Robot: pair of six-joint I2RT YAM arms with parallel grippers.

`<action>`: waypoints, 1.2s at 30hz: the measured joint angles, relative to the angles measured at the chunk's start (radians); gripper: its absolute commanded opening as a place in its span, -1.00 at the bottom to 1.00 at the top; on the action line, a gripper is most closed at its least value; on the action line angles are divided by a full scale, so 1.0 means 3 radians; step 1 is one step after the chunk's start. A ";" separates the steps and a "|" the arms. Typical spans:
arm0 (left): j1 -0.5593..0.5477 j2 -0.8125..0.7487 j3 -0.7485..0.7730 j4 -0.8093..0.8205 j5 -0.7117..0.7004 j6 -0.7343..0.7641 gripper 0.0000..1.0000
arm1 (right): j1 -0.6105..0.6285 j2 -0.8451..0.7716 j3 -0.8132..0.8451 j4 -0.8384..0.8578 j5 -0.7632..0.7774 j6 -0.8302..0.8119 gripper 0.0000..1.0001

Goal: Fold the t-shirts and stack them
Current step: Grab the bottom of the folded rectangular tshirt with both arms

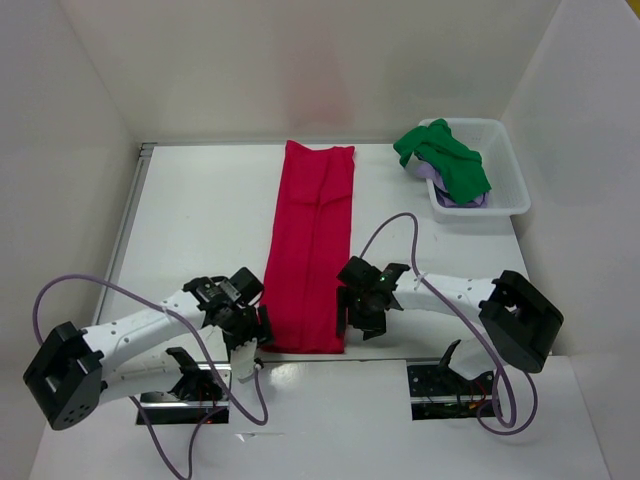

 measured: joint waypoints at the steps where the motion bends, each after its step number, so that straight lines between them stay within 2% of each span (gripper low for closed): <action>1: 0.0000 -0.0027 0.0000 -0.0046 -0.0025 0.0008 0.44 | 0.0000 0.0000 0.0000 0.0000 -0.0003 0.0017 0.52; 10: -0.0069 -0.0164 -0.0080 -0.0090 0.0086 0.0024 0.41 | 0.0173 0.0081 0.0004 0.0020 -0.0032 0.0128 0.52; 18: -0.0144 0.0553 0.0130 -0.0080 0.0062 -0.0206 0.12 | 0.0275 0.0106 0.0005 0.0075 -0.0097 0.0243 0.52; 20: -0.0188 0.0635 0.0183 -0.0072 0.0062 -0.0233 -0.03 | 0.0296 0.0109 0.0006 0.0080 -0.0097 0.0275 0.47; 24: -0.0237 0.0651 0.0191 -0.0056 0.0058 -0.0285 -0.19 | 0.0356 0.0125 0.0006 0.0090 -0.0104 0.0323 0.37; 25: -0.0242 0.0651 0.0191 -0.0055 0.0058 -0.0282 -0.22 | 0.0371 0.0130 0.0006 0.0098 -0.0108 0.0333 0.28; 30: -0.0291 0.0651 0.0191 -0.0046 0.0066 -0.0312 -0.45 | 0.0397 0.0170 0.0011 0.0113 -0.0123 0.0356 0.16; 33: -0.0309 0.0651 0.0192 -0.0045 0.0071 -0.0352 -0.48 | 0.0409 0.0230 0.0048 0.0116 -0.0151 0.0345 -0.02; 34: -0.0309 0.0654 0.0192 -0.0045 0.0072 -0.0359 -0.48 | 0.0411 0.0252 0.0060 0.0120 -0.0164 0.0343 -0.10; 35: -0.0309 0.0657 0.0192 -0.0042 0.0072 -0.0366 -0.51 | 0.0411 0.0275 0.0069 0.0127 -0.0172 0.0338 -0.34; 36: -0.0309 0.0660 0.0195 -0.0039 0.0074 -0.0371 -0.61 | 0.0412 0.0296 0.0078 0.0132 -0.0177 0.0327 -0.48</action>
